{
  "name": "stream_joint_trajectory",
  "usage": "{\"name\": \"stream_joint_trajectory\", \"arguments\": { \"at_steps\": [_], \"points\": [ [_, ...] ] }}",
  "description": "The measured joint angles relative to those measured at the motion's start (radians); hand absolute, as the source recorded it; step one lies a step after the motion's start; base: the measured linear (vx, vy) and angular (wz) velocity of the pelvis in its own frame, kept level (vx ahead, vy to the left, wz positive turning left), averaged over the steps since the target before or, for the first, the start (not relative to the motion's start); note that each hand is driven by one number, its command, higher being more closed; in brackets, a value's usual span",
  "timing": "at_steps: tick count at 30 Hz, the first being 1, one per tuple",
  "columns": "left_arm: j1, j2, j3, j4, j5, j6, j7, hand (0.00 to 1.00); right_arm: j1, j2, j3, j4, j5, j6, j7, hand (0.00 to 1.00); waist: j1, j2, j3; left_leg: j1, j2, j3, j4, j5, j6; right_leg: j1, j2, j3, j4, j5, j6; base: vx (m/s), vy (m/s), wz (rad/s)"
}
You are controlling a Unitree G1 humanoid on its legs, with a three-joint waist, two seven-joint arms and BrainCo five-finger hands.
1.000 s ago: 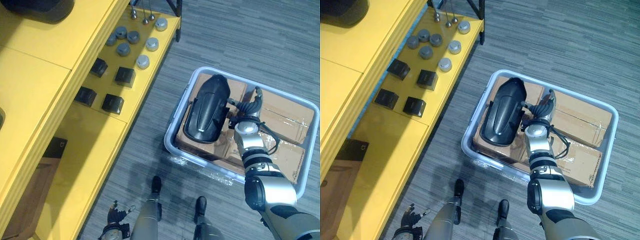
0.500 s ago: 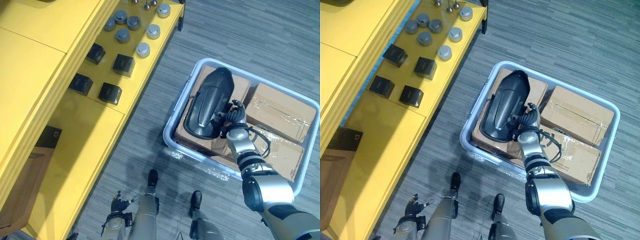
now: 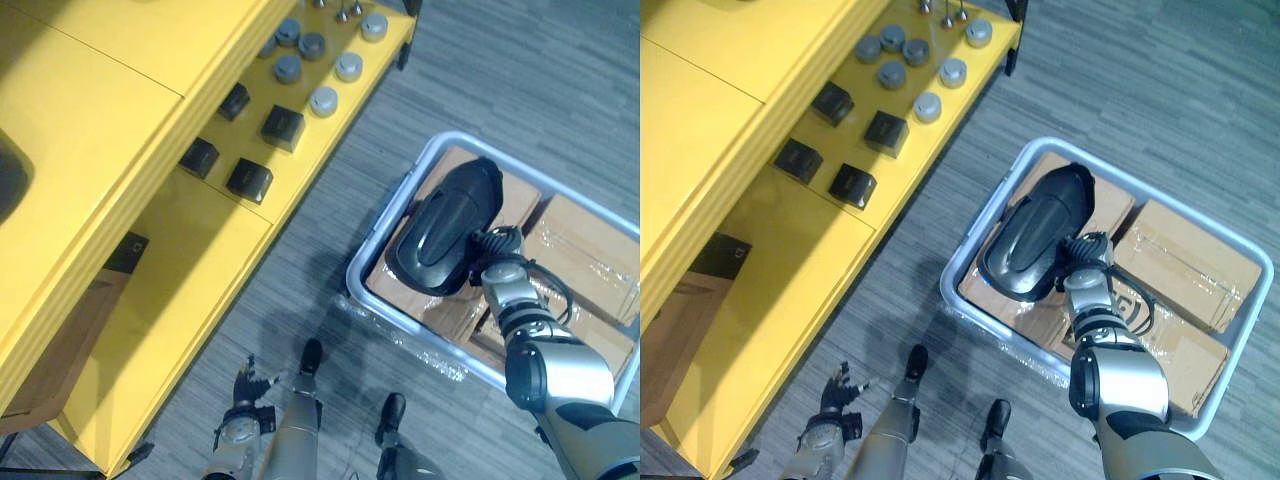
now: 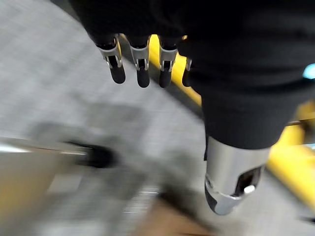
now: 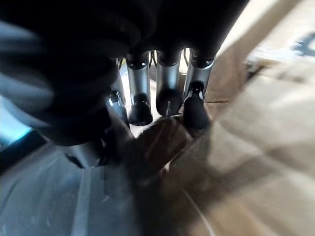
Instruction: Walk over and take plastic housings, then place them on the shelf
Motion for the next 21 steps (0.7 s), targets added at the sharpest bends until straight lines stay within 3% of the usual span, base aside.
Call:
{"name": "stream_joint_trajectory", "arguments": {
  "at_steps": [6, 10, 13, 18, 20, 21],
  "points": [
    [-0.142, 0.083, 0.014, -0.214, 0.001, -0.014, 0.023, 0.0, 0.044, -0.008, 0.126, -0.092, -0.112, 0.0, -0.004, 1.0, -0.048, 0.0, 0.0, 0.083, -0.002, 0.012, -0.06, 0.026, 0.003, 0.046, -0.012, 0.004, 0.012, -0.007, 0.004, 0.0, -0.002, 0.0],
    [-0.272, 0.096, -0.008, -0.234, -0.037, -0.016, 0.02, 0.0, 0.055, -0.023, 0.176, -0.23, -0.151, -0.001, 0.002, 1.0, -0.073, -0.001, -0.001, 0.125, -0.001, 0.019, -0.089, 0.039, 0.001, 0.072, -0.015, 0.007, 0.013, -0.008, 0.005, -0.02, 0.006, -0.02],
    [-0.364, 0.111, -0.07, -0.207, -0.132, -0.018, 0.001, 0.0, 0.053, -0.026, 0.221, -0.323, -0.177, -0.001, 0.011, 1.0, -0.091, -0.005, -0.009, 0.157, 0.006, 0.036, -0.133, 0.063, 0.0, 0.073, -0.014, 0.012, 0.02, -0.008, 0.005, -0.04, -0.003, -0.13],
    [-0.518, 0.154, -0.208, -0.053, -0.533, -0.011, -0.106, 0.0, 0.053, -0.014, 0.356, -0.398, -0.228, -0.002, 0.04, 1.0, -0.119, -0.024, -0.041, 0.214, 0.016, 0.068, -0.18, 0.08, -0.004, 0.086, -0.007, 0.038, 0.03, -0.008, 0.005, -0.02, -0.011, -0.17],
    [-0.556, 0.16, -0.248, -0.023, -0.69, -0.001, -0.153, 0.0, 0.054, -0.002, 0.399, -0.449, -0.245, -0.003, 0.046, 1.0, -0.146, -0.032, -0.065, 0.229, 0.019, 0.075, -0.201, 0.089, -0.007, 0.086, -0.005, 0.044, 0.03, -0.008, 0.005, -0.02, -0.006, -0.09],
    [-0.561, 0.16, -0.253, -0.021, -0.717, 0.001, -0.162, 0.0, 0.056, 0.0, 0.407, -0.464, -0.252, -0.003, 0.046, 1.0, -0.151, -0.036, -0.069, 0.234, 0.019, 0.079, -0.204, 0.09, -0.007, 0.087, -0.004, 0.049, 0.03, -0.008, 0.005, -0.02, -0.002, -0.17]
  ]
}}
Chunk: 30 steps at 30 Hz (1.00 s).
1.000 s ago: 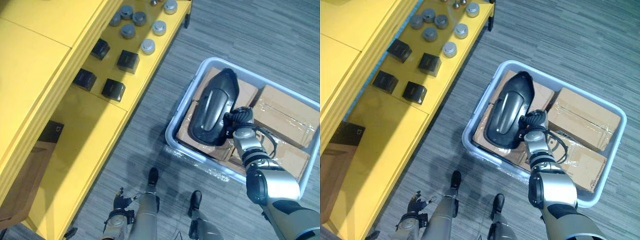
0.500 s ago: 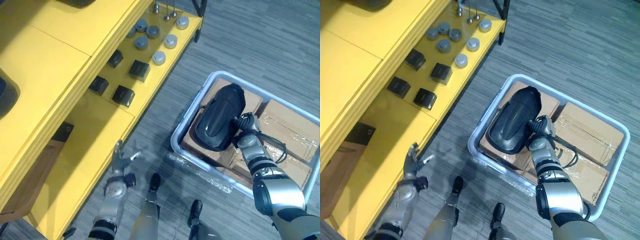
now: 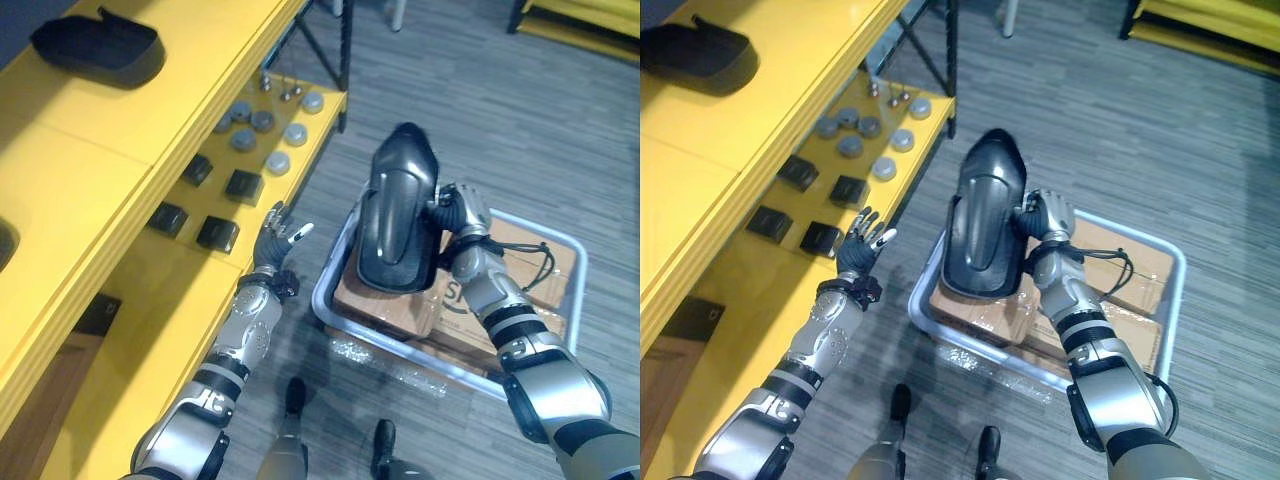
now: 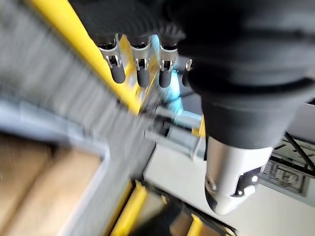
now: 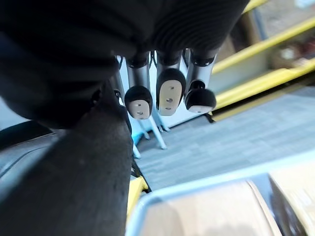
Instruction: Walk over and take plastic housings, then place them on the shelf
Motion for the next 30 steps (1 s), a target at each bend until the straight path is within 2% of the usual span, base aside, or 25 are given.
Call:
{"name": "stream_joint_trajectory", "arguments": {
  "at_steps": [6, 13, 18, 19, 30],
  "points": [
    [-0.018, 0.009, -0.092, 0.051, -0.238, 0.035, -0.07, 0.0, 0.082, 0.012, 0.126, -0.104, -0.052, -0.02, 0.0, 1.0, -0.031, -0.012, -0.081, 0.042, 0.009, 0.017, -0.038, 0.008, -0.003, 0.024, 0.006, 0.011, -0.014, 0.0, 0.0, -0.01, -0.002, -0.07],
    [-0.02, 0.031, -0.188, 0.071, -0.264, 0.055, -0.088, 0.0, 0.167, 0.027, 0.167, -0.141, -0.066, -0.027, 0.0, 1.0, -0.032, -0.01, -0.146, 0.056, 0.009, 0.015, -0.04, 0.009, -0.004, 0.051, 0.008, 0.008, -0.043, 0.011, -0.005, 0.0, 0.002, 0.0],
    [-0.015, 0.042, -0.23, 0.072, -0.304, 0.061, -0.088, 0.0, 0.226, 0.02, 0.269, -0.246, -0.065, -0.033, -0.001, 1.0, -0.035, -0.009, -0.19, 0.062, 0.01, 0.018, -0.04, 0.009, -0.005, 0.076, 0.011, 0.009, -0.088, 0.032, -0.008, -0.01, 0.006, -0.01],
    [-0.008, 0.05, -0.238, 0.072, -0.304, 0.06, -0.087, 1.0, 0.246, 0.026, 0.277, -0.251, -0.064, -0.031, -0.002, 1.0, -0.035, -0.009, -0.192, 0.073, 0.01, 0.017, -0.04, 0.009, -0.005, 0.095, 0.012, 0.008, -0.102, 0.038, -0.008, 0.0, 0.0, 0.0],
    [0.069, 0.137, -0.363, 0.069, -0.261, 0.089, -0.088, 1.0, 0.357, 0.004, 0.343, -0.374, -0.063, -0.031, -0.006, 1.0, -0.033, -0.006, -0.257, 0.08, 0.009, 0.015, -0.04, 0.007, -0.006, 0.138, 0.018, 0.007, -0.177, 0.076, -0.007, 0.0, 0.009, 0.0]
  ]
}}
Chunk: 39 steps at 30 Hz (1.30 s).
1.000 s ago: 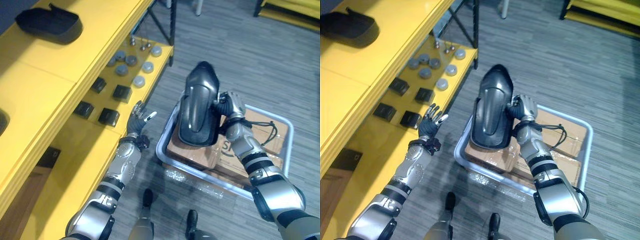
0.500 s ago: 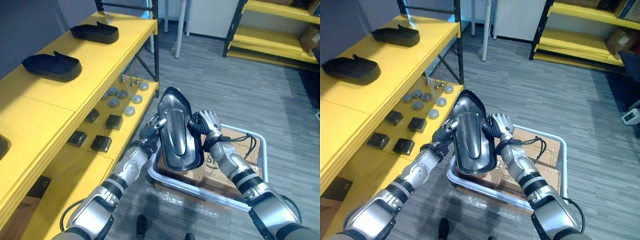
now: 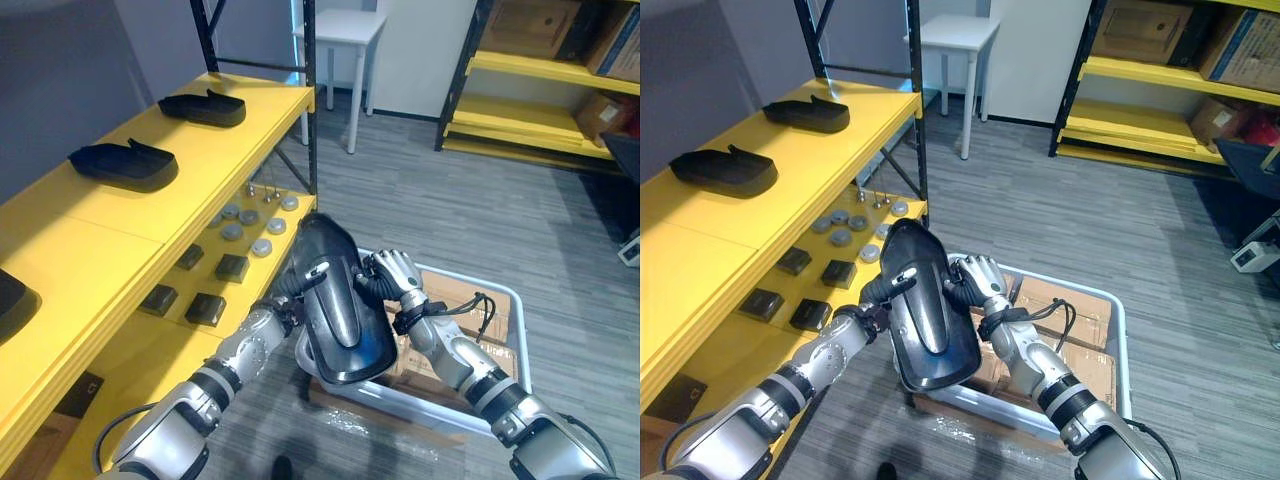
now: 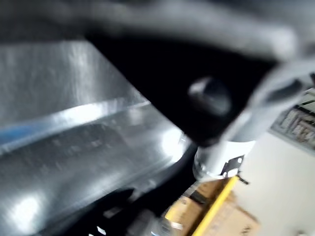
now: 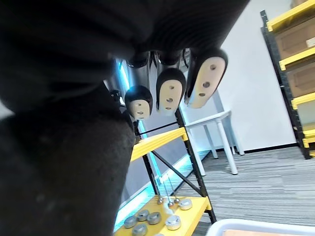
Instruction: Walk over and take plastic housings, then place them on the shelf
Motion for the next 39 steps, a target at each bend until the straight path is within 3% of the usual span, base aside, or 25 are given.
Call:
{"name": "stream_joint_trajectory", "arguments": {
  "at_steps": [5, 10, 12, 13, 14, 15, 16, 17, 18, 20, 22, 23, 24, 26, 27, 28, 29, 30, 31, 32, 35, 37, 38, 39],
  "points": [
    [0.119, 0.009, 0.0, -0.07, 0.001, -0.012, 0.001, 1.0, 0.053, -0.033, 0.043, -0.106, 0.0, 0.0, 0.008, 1.0, 0.003, 0.004, -0.008, 0.014, -0.001, -0.006, 0.0, -0.003, -0.003, 0.021, 0.001, -0.004, -0.008, 0.0, 0.0, 0.01, 0.008, 0.03],
    [0.322, 0.004, 0.083, -0.223, 0.0, -0.029, 0.009, 1.0, 0.147, -0.032, 0.083, -0.241, 0.001, -0.009, 0.007, 1.0, 0.011, 0.007, -0.009, 0.005, -0.004, -0.062, 0.016, -0.014, -0.019, 0.032, 0.006, -0.061, 0.035, -0.035, -0.003, 0.01, -0.011, 0.34],
    [0.403, -0.006, 0.126, -0.3, 0.017, -0.03, 0.013, 1.0, 0.21, -0.031, 0.101, -0.372, 0.051, -0.057, 0.01, 1.0, 0.021, 0.009, -0.008, -0.017, -0.018, -0.141, 0.037, -0.009, -0.025, 0.029, 0.002, -0.132, 0.098, -0.087, -0.006, 0.01, -0.066, 1.3],
    [0.47, -0.005, 0.166, -0.377, 0.056, -0.036, 0.014, 1.0, 0.269, -0.005, 0.104, -0.475, 0.081, -0.119, 0.004, 1.0, 0.047, 0.013, -0.006, -0.048, -0.036, -0.226, 0.044, -0.003, -0.039, 0.03, -0.007, -0.236, 0.166, -0.146, -0.01, 0.02, -0.083, 1.46],
    [0.478, -0.006, 0.173, -0.387, 0.059, -0.039, 0.014, 1.0, 0.274, 0.002, 0.104, -0.485, 0.091, -0.129, 0.001, 1.0, 0.053, 0.014, -0.006, -0.05, -0.038, -0.234, 0.042, -0.005, -0.043, 0.029, -0.009, -0.255, 0.177, -0.155, -0.012, 0.01, -0.106, 1.91],
    [0.509, -0.011, 0.211, -0.412, 0.08, -0.052, 0.025, 1.0, 0.288, 0.041, 0.104, -0.5, 0.116, -0.164, -0.01, 1.0, 0.064, 0.02, -0.008, -0.082, -0.024, -0.171, 0.039, -0.043, -0.023, 0.037, -0.015, -0.34, 0.193, -0.167, -0.017, 0.03, -0.086, 1.93],
    [0.523, -0.024, 0.256, -0.418, 0.096, -0.054, 0.029, 1.0, 0.28, 0.074, 0.099, -0.491, 0.121, -0.173, -0.02, 1.0, 0.057, 0.016, -0.01, -0.139, 0.0, 0.009, 0.079, -0.103, 0.075, 0.055, -0.03, -0.443, 0.172, -0.167, -0.017, 0.03, -0.071, 2.23],
    [0.535, -0.031, 0.28, -0.427, 0.1, -0.058, 0.033, 1.0, 0.27, 0.085, 0.096, -0.477, 0.135, -0.179, -0.025, 1.0, 0.055, 0.015, -0.01, -0.165, 0.023, 0.134, 0.11, -0.122, 0.101, 0.062, -0.036, -0.479, 0.16, -0.167, -0.017, 0.08, -0.039, 2.04],
    [0.558, -0.044, 0.318, -0.446, 0.109, -0.07, 0.043, 1.0, 0.255, 0.099, 0.092, -0.451, 0.152, -0.185, -0.031, 1.0, 0.063, 0.019, -0.012, -0.188, 0.062, 0.312, 0.151, -0.133, 0.113, 0.073, -0.043, -0.532, 0.144, -0.167, -0.016, 0.09, -0.005, 1.42],
    [0.627, -0.064, 0.377, -0.52, 0.165, -0.096, 0.074, 1.0, 0.255, 0.12, 0.089, -0.423, 0.201, -0.19, -0.039, 1.0, 0.077, 0.032, -0.02, -0.164, 0.098, 0.552, 0.17, -0.119, 0.095, 0.107, -0.047, -0.632, 0.124, -0.167, -0.004, 0.19, 0.032, 1.56],
    [0.71, -0.077, 0.434, -0.621, 0.219, -0.11, 0.103, 1.0, 0.28, 0.152, 0.076, -0.425, 0.237, -0.194, -0.039, 1.0, 0.093, 0.032, -0.022, -0.156, 0.055, 0.532, 0.125, -0.034, 0.091, 0.13, -0.068, -0.696, 0.129, -0.168, 0.017, 0.24, 0.105, 1.18],
    [0.756, -0.093, 0.463, -0.668, 0.25, -0.111, 0.12, 1.0, 0.298, 0.173, 0.074, -0.428, 0.261, -0.194, -0.038, 1.0, 0.109, 0.031, -0.023, -0.136, 0.012, 0.515, 0.106, -0.008, 0.104, 0.154, -0.106, -0.72, 0.153, -0.176, 0.03, 0.22, 0.152, 0.64],
    [0.775, -0.103, 0.474, -0.686, 0.275, -0.111, 0.127, 1.0, 0.307, 0.179, 0.073, -0.428, 0.269, -0.194, -0.038, 1.0, 0.112, 0.03, -0.025, -0.126, -0.012, 0.509, 0.101, -0.018, 0.107, 0.157, -0.138, -0.731, 0.189, -0.183, 0.039, 0.28, 0.223, 0.64],
    [0.819, -0.128, 0.504, -0.754, 0.38, -0.111, 0.155, 1.0, 0.319, 0.181, 0.073, -0.424, 0.313, -0.194, -0.028, 1.0, 0.108, 0.039, -0.032, -0.078, -0.086, 0.47, 0.083, -0.052, 0.143, 0.147, -0.28, -0.741, 0.431, -0.185, 0.037, 0.28, 0.276, 0.75],
    [0.82, -0.127, 0.515, -0.783, 0.433, -0.111, 0.16, 1.0, 0.318, 0.181, 0.072, -0.423, 0.333, -0.194, -0.02, 1.0, 0.101, 0.034, -0.034, -0.058, -0.114, 0.442, 0.083, -0.066, 0.16, 0.13, -0.35, -0.736, 0.565, -0.166, 0.0, 0.28, 0.319, 0.89],
    [0.817, -0.127, 0.529, -0.814, 0.486, -0.111, 0.16, 1.0, 0.314, 0.181, 0.07, -0.422, 0.35, -0.196, -0.013, 1.0, 0.09, 0.035, -0.035, -0.042, -0.132, 0.409, 0.085, -0.081, 0.175, 0.104, -0.406, -0.707, 0.692, -0.128, -0.079, 0.29, 0.318, 1.05],
    [0.815, -0.121, 0.546, -0.851, 0.542, -0.115, 0.166, 1.0, 0.31, 0.194, 0.061, -0.419, 0.377, -0.199, -0.012, 1.0, 0.083, 0.037, -0.035, -0.032, -0.138, 0.37, 0.097, -0.101, 0.177, 0.033, -0.407, -0.576, 0.808, -0.151, -0.078, 0.26, 0.215, 1.16],
    [0.811, -0.12, 0.553, -0.878, 0.583, -0.12, 0.18, 1.0, 0.314, 0.214, 0.041, -0.418, 0.387, -0.202, -0.005, 1.0, 0.073, 0.037, -0.035, -0.012, -0.138, 0.327, 0.098, -0.108, 0.179, -0.034, -0.348, -0.419, 0.844, -0.185, -0.027, 0.19, 0.102, 1.04],
    [0.808, -0.12, 0.553, -0.886, 0.613, -0.123, 0.186, 1.0, 0.315, 0.215, 0.035, -0.417, 0.395, -0.204, -0.003, 1.0, 0.072, 0.037, -0.034, 0.002, -0.139, 0.306, 0.096, -0.108, 0.18, -0.057, -0.314, -0.358, 0.843, -0.204, -0.007, 0.19, 0.032, 1.05],
    [0.806, -0.119, 0.554, -0.908, 0.655, -0.127, 0.2, 1.0, 0.317, 0.217, 0.032, -0.419, 0.417, -0.214, -0.003, 0.0, 0.068, 0.036, -0.035, 0.028, -0.143, 0.27, 0.093, -0.114, 0.178, -0.096, -0.252, -0.268, 0.811, -0.239, 0.016, 0.14, 0.001, 0.91],
    [0.799, -0.119, 0.556, -0.941, 0.728, -0.147, 0.218, 1.0, 0.335, 0.225, 0.01, -0.43, 0.449, -0.248, -0.004, 0.0, 0.047, 0.025, -0.04, 0.044, -0.171, 0.172, 0.092, -0.121, 0.167, -0.189, -0.12, -0.084, 0.623, -0.263, 0.05, 0.13, -0.049, 1.01],
    [0.793, -0.119, 0.54, -0.941, 0.748, -0.148, 0.22, 1.0, 0.384, 0.24, -0.014, -0.44, 0.459, -0.254, -0.004, 0.0, 0.041, 0.007, -0.046, 0.051, -0.205, 0.127, 0.093, -0.121, 0.167, -0.211, -0.078, 0.021, 0.5, -0.25, 0.043, 0.08, -0.118, 1.0],
    [0.792, -0.114, 0.532, -0.943, 0.76, -0.151, 0.219, 1.0, 0.421, 0.248, -0.025, -0.467, 0.46, -0.254, -0.003, 0.0, 0.036, -0.02, -0.053, 0.055, -0.241, 0.099, 0.095, -0.127, 0.163, -0.212, -0.082, 0.053, 0.417, -0.165, -0.009, 0.08, -0.147, 0.92],
    [0.791, -0.121, 0.528, -0.943, 0.766, -0.153, 0.217, 1.0, 0.437, 0.245, -0.029, -0.481, 0.461, -0.255, -0.003, 0.0, 0.03, -0.025, -0.05, 0.061, -0.252, 0.085, 0.096, -0.131, 0.164, -0.209, -0.09, 0.054, 0.409, -0.153, 0.003, 0.09, -0.137, 0.61]
  ]
}}
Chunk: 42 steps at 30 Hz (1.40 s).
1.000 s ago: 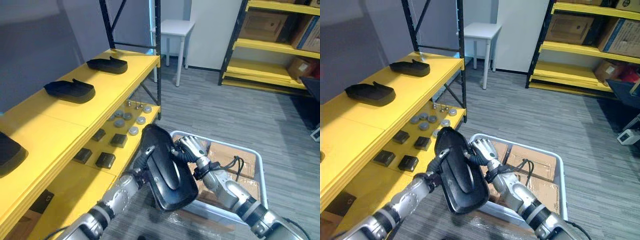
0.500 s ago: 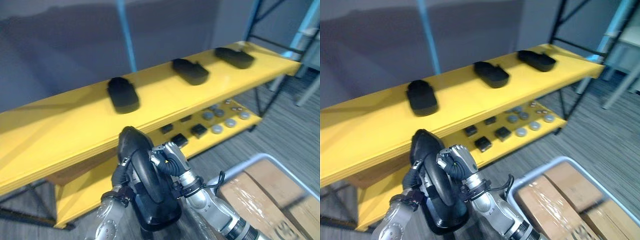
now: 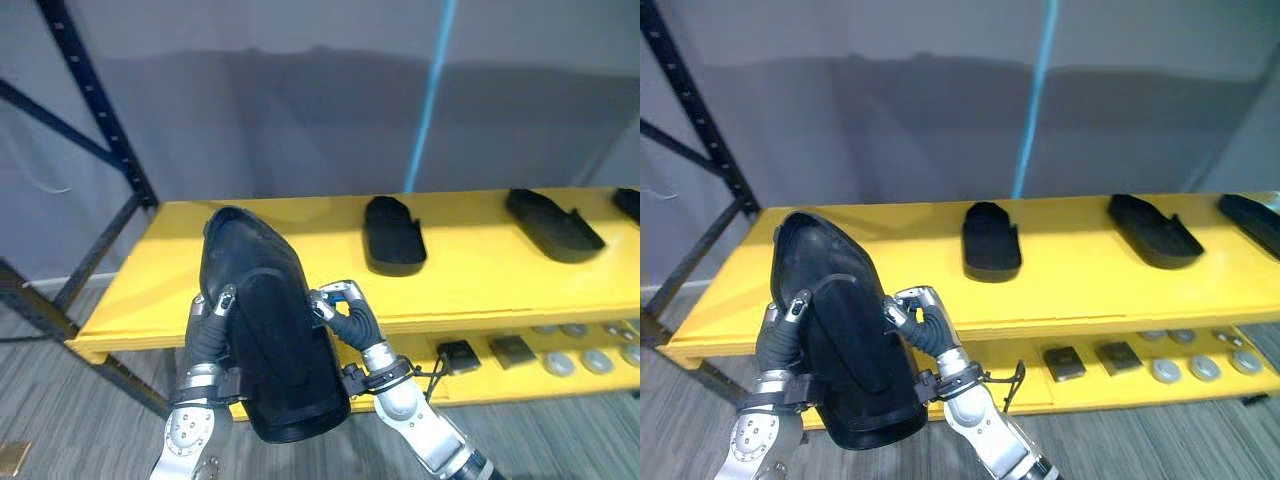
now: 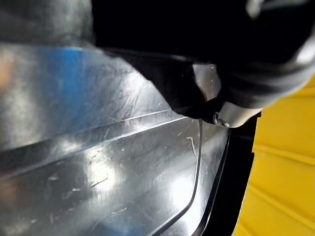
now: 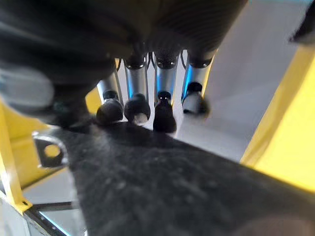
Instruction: Walk over and take plastic housings, then place them on the shelf
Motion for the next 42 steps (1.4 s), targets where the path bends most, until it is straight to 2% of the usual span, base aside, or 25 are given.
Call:
{"name": "stream_joint_trajectory", "arguments": {
  "at_steps": [1, 5, 9, 10, 11, 12, 13, 14, 16, 17, 18, 19, 20, 21, 22, 23, 24, 26, 27, 28, 29, 31, 35, 39, 42],
  "points": [
    [0.009, -0.012, -0.011, -0.004, 0.014, 0.0, -0.003, 1.0, 0.037, -0.002, -0.008, -0.023, 0.006, 0.0, 0.0, 0.0, 0.001, 0.01, -0.003, 0.006, 0.016, -0.009, 0.003, -0.008, -0.008, 0.038, 0.013, -0.018, -0.051, 0.01, -0.007, 0.06, -0.09, 0.15],
    [0.015, -0.026, -0.027, -0.038, 0.017, -0.005, -0.017, 1.0, 0.075, 0.019, 0.001, -0.102, 0.048, -0.023, 0.008, 0.0, -0.003, 0.012, -0.004, -0.061, 0.078, 0.017, 0.109, -0.07, -0.04, 0.09, 0.082, -0.001, -0.221, 0.101, -0.037, 0.03, -0.054, -0.25],
    [0.015, -0.078, -0.037, -0.038, 0.019, -0.005, -0.019, 1.0, 0.084, 0.029, -0.011, -0.122, 0.069, -0.059, 0.024, 0.0, -0.018, 0.023, 0.003, -0.106, 0.104, 0.018, 0.212, -0.118, -0.065, 0.11, 0.1, 0.0, -0.261, 0.132, -0.038, 0.01, -0.015, -0.09],
    [0.015, -0.08, -0.036, -0.037, 0.021, -0.005, -0.019, 1.0, 0.084, 0.029, -0.016, -0.122, 0.069, -0.061, 0.031, 0.0, -0.023, 0.021, 0.003, -0.11, 0.103, 0.019, 0.22, -0.14, -0.09, 0.11, 0.091, -0.005, -0.263, 0.135, -0.041, 0.0, 0.028, 0.24],
    [0.004, -0.082, -0.039, -0.032, 0.028, -0.005, -0.02, 1.0, 0.087, 0.03, -0.03, -0.125, 0.071, -0.062, 0.04, 0.0, -0.033, 0.015, 0.01, -0.16, 0.139, 0.069, 0.354, -0.206, -0.051, 0.103, 0.069, -0.024, -0.257, 0.135, -0.042, -0.02, 0.036, 0.37],
    [-0.014, -0.086, -0.043, 0.0, 0.038, -0.005, -0.023, 1.0, 0.095, 0.029, -0.047, -0.116, 0.084, -0.062, 0.05, 0.0, -0.042, 0.015, 0.01, -0.186, 0.23, 0.113, 0.476, -0.241, -0.063, 0.1, 0.046, -0.036, -0.251, 0.135, -0.042, -0.01, 0.039, 0.44],
    [-0.019, -0.088, -0.043, 0.01, 0.039, -0.005, -0.024, 1.0, 0.102, 0.029, -0.053, -0.111, 0.086, -0.062, 0.052, 0.0, -0.048, 0.016, 0.008, -0.185, 0.266, 0.111, 0.487, -0.246, -0.072, 0.1, 0.032, -0.046, -0.251, 0.136, -0.041, -0.01, 0.133, 0.54],
    [-0.025, -0.089, -0.043, 0.026, 0.04, -0.006, -0.024, 1.0, 0.116, 0.029, -0.061, -0.102, 0.089, -0.062, 0.052, 0.0, -0.067, 0.017, 0.006, -0.179, 0.336, 0.104, 0.474, -0.246, -0.084, 0.097, 0.008, -0.061, -0.251, 0.136, -0.03, 0.0, 0.178, 0.5],
    [-0.04, -0.094, -0.046, 0.06, 0.04, -0.007, -0.024, 1.0, 0.132, 0.028, -0.079, -0.094, 0.094, -0.062, 0.054, 0.0, -0.081, 0.028, 0.0, -0.166, 0.405, 0.075, 0.422, -0.231, -0.107, 0.084, -0.02, -0.08, -0.245, 0.131, -0.007, -0.01, 0.231, 0.5],
    [-0.053, -0.103, -0.05, 0.086, 0.04, -0.006, -0.023, 1.0, 0.151, 0.024, -0.094, -0.084, 0.106, -0.062, 0.054, 0.0, -0.085, 0.048, -0.011, -0.149, 0.436, 0.031, 0.361, -0.205, -0.15, 0.071, -0.036, -0.092, -0.231, 0.126, 0.019, 0.01, 0.38, 0.47],
    [-0.054, -0.105, -0.058, 0.096, 0.04, -0.006, -0.018, 1.0, 0.16, 0.014, -0.101, -0.062, 0.108, -0.062, 0.053, 0.0, -0.088, 0.082, -0.022, -0.106, 0.448, -0.017, 0.277, -0.155, -0.215, 0.066, -0.047, -0.103, -0.218, 0.125, 0.055, 0.02, 0.432, 0.4],
    [-0.055, -0.106, -0.067, 0.099, 0.04, -0.006, -0.017, 1.0, 0.165, 0.006, -0.105, -0.056, 0.108, -0.061, 0.053, 0.0, -0.087, 0.102, -0.03, -0.077, 0.448, -0.029, 0.241, -0.136, -0.242, 0.068, -0.049, -0.107, -0.214, 0.131, 0.077, 0.06, 0.644, 0.37],
    [-0.067, -0.094, -0.082, 0.11, 0.041, -0.006, -0.017, 1.0, 0.182, 0.016, -0.123, -0.05, 0.108, -0.06, 0.054, 0.0, -0.088, 0.102, -0.037, -0.04, 0.418, -0.029, 0.182, -0.212, -0.303, 0.079, -0.079, -0.11, -0.215, 0.139, 0.109, 0.05, 0.457, 0.3],
    [-0.076, -0.08, -0.086, 0.12, 0.041, -0.006, -0.017, 1.0, 0.192, 0.036, -0.132, -0.044, 0.108, -0.055, 0.055, 0.0, -0.086, 0.071, -0.035, -0.027, 0.379, -0.025, 0.172, -0.216, -0.296, 0.086, -0.117, -0.106, -0.216, 0.144, 0.111, 0.04, 0.544, 0.37],
    [-0.078, -0.039, -0.093, 0.126, 0.039, -0.006, -0.016, 1.0, 0.206, 0.077, -0.132, -0.044, 0.108, -0.045, 0.058, 0.0, -0.084, 0.018, -0.035, -0.01, 0.303, -0.017, 0.178, -0.199, -0.268, 0.103, -0.186, -0.098, -0.223, 0.167, 0.116, -0.01, 0.414, 0.02],
    [-0.078, -0.013, -0.091, 0.127, 0.039, -0.007, -0.013, 1.0, 0.206, 0.107, -0.132, -0.046, 0.106, -0.038, 0.058, 0.0, -0.07, 0.0, -0.042, 0.01, 0.268, 0.014, 0.202, -0.215, -0.229, 0.109, -0.218, -0.072, -0.233, 0.216, 0.102, -0.01, 0.501, -0.24],
    [-0.079, -0.01, -0.083, 0.125, 0.04, -0.007, -0.012, 1.0, 0.2, 0.116, -0.132, -0.046, 0.103, -0.034, 0.058, 0.0, -0.063, 0.002, -0.046, 0.014, 0.262, 0.038, 0.217, -0.227, -0.209, 0.103, -0.223, -0.055, -0.237, 0.248, 0.092, -0.04, 0.471, -0.87],
    [-0.121, -0.01, -0.061, 0.113, 0.059, -0.018, 0.001, 1.0, 0.156, 0.118, -0.143, -0.046, 0.103, -0.031, 0.055, 0.0, -0.042, 0.018, -0.052, 0.008, 0.259, 0.157, 0.22, -0.24, -0.157, 0.051, -0.206, -0.068, -0.306, 0.397, -0.009, -0.07, 0.374, -1.28],
    [-0.141, -0.009, -0.057, 0.117, 0.079, -0.022, 0.003, 1.0, 0.145, 0.118, -0.157, -0.047, 0.102, -0.028, 0.055, 0.0, -0.05, 0.02, -0.05, 0.006, 0.258, 0.166, 0.211, -0.245, -0.149, 0.032, -0.19, -0.08, -0.266, 0.367, 0.022, -0.09, 0.292, -0.81],
    [-0.181, -0.008, -0.055, 0.134, 0.116, -0.021, 0.006, 1.0, 0.141, 0.117, -0.19, -0.049, 0.103, -0.026, 0.056, 0.0, -0.072, 0.02, -0.048, 0.003, 0.253, 0.167, 0.189, -0.234, -0.13, 0.02, -0.148, -0.074, -0.192, 0.264, 0.069, -0.09, 0.218, -0.28],
    [-0.199, -0.013, -0.054, 0.14, 0.143, -0.02, 0.006, 1.0, 0.142, 0.11, -0.212, -0.054, 0.103, -0.025, 0.059, 0.0, -0.084, 0.026, -0.045, 0.007, 0.249, 0.171, 0.178, -0.229, -0.122, 0.03, -0.11, -0.063, -0.168, 0.204, 0.083, -0.1, 0.185, -0.22],
    [-0.24, -0.02, -0.032, 0.141, 0.2, -0.019, 0.004, 1.0, 0.148, 0.085, -0.277, -0.098, 0.129, -0.026, 0.086, 0.0, -0.091, 0.035, -0.039, 0.009, 0.238, 0.183, 0.166, -0.22, -0.109, 0.049, -0.047, -0.049, -0.173, 0.111, 0.057, -0.12, 0.098, -0.19],
    [-0.262, -0.029, 0.085, 0.153, 0.31, -0.011, 0.008, 1.0, 0.156, 0.051, -0.556, -0.234, 0.399, -0.045, 0.145, 0.0, -0.102, 0.058, -0.023, 0.017, 0.226, 0.156, 0.099, -0.19, -0.109, 0.101, -0.024, -0.054, -0.298, 0.141, 0.032, -0.11, -0.006, 0.17],
    [-0.228, -0.027, 0.258, 0.165, 0.37, 0.026, 0.054, 1.0, 0.195, 0.039, -0.755, -0.303, 0.667, -0.126, 0.185, 0.0, -0.097, 0.056, -0.023, 0.04, 0.24, 0.184, 0.014, -0.153, -0.139, 0.102, 0.015, -0.014, -0.37, 0.185, 0.016, -0.04, -0.042, -0.17],
    [-0.221, -0.026, 0.31, 0.204, 0.373, 0.039, 0.07, 1.0, 0.258, 0.045, -0.872, -0.278, 0.787, -0.149, 0.193, 0.0, -0.102, 0.058, -0.023, 0.035, 0.244, 0.195, 0.022, -0.148, -0.139, 0.094, 0.023, 0.007, -0.376, 0.204, 0.025, 0.03, -0.018, -0.22]
  ]
}}
